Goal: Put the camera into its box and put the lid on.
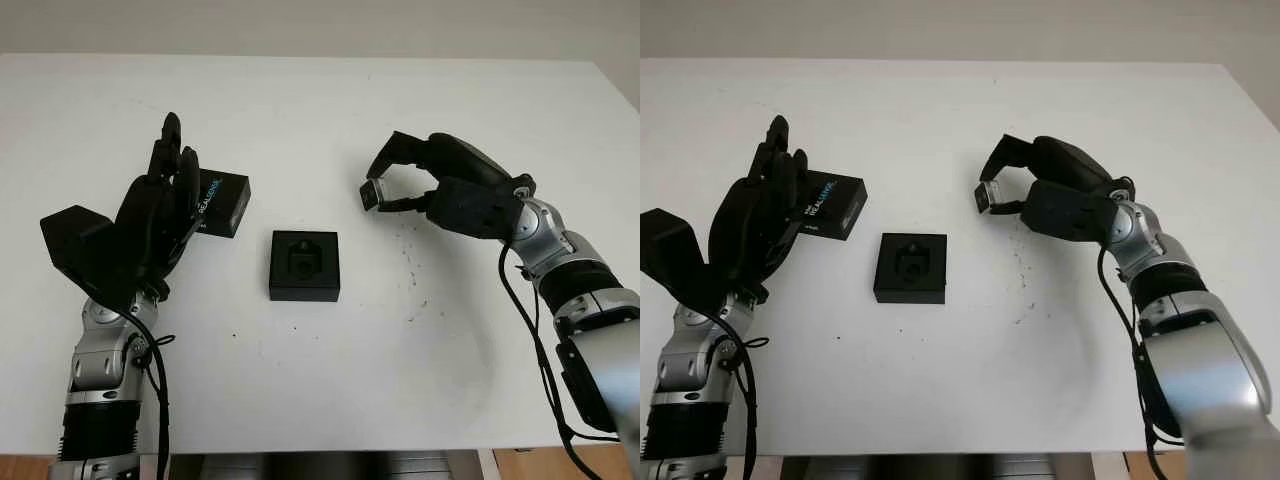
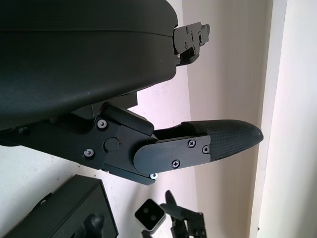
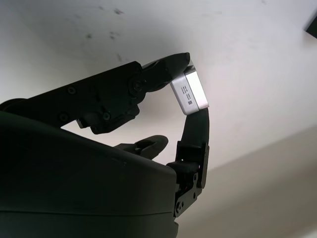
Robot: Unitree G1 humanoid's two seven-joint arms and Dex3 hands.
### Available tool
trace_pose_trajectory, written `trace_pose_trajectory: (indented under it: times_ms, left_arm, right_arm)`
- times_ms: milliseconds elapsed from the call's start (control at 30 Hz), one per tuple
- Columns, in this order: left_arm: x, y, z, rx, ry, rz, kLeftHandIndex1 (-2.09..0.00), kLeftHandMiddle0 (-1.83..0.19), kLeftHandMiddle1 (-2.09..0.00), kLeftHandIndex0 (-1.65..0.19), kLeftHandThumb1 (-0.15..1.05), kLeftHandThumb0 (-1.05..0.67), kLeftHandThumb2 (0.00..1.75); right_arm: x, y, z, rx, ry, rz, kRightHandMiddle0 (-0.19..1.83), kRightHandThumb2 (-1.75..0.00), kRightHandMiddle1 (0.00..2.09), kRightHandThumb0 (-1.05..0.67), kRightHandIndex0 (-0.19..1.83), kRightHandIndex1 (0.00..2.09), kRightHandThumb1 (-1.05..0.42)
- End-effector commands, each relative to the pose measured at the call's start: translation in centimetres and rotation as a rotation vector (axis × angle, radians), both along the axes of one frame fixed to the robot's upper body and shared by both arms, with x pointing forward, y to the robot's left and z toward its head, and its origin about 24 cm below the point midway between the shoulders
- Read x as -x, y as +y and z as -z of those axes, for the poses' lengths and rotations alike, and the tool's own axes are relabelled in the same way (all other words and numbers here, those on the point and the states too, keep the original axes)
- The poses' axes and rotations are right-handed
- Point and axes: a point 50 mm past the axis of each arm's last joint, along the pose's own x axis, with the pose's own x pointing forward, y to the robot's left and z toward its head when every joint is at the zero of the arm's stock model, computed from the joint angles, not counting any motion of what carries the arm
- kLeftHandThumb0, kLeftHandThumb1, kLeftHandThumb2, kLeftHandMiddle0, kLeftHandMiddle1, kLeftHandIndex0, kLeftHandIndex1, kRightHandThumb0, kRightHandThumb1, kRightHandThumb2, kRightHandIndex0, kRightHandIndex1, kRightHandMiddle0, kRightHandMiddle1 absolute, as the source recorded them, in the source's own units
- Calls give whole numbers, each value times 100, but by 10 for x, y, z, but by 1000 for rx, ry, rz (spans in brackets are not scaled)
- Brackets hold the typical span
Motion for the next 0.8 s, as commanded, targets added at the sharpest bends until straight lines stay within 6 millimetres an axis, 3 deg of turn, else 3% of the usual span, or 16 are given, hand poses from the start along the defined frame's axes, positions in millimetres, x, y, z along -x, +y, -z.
trace_pose_trajectory:
  times_ms: [0, 400, 767]
  left_arm:
    - [3, 3, -1, -18, -8, -10, 0, 19, 0, 19, 105, -83, 60]
    - [4, 4, -1, -3, -4, -11, 0, 19, 0, 19, 105, -83, 58]
    - [4, 4, 0, -28, 0, -10, 0, 19, 0, 19, 105, -84, 62]
  right_arm:
    - [1, 2, -7, -63, -33, -16, 29, -6, 151, -29, 46, 6, -98]
    - [10, 13, -17, -340, -51, -95, 24, -6, 162, -36, 39, 2, -100]
    - [43, 43, 0, -722, 155, -225, 25, -5, 166, -39, 28, 0, -101]
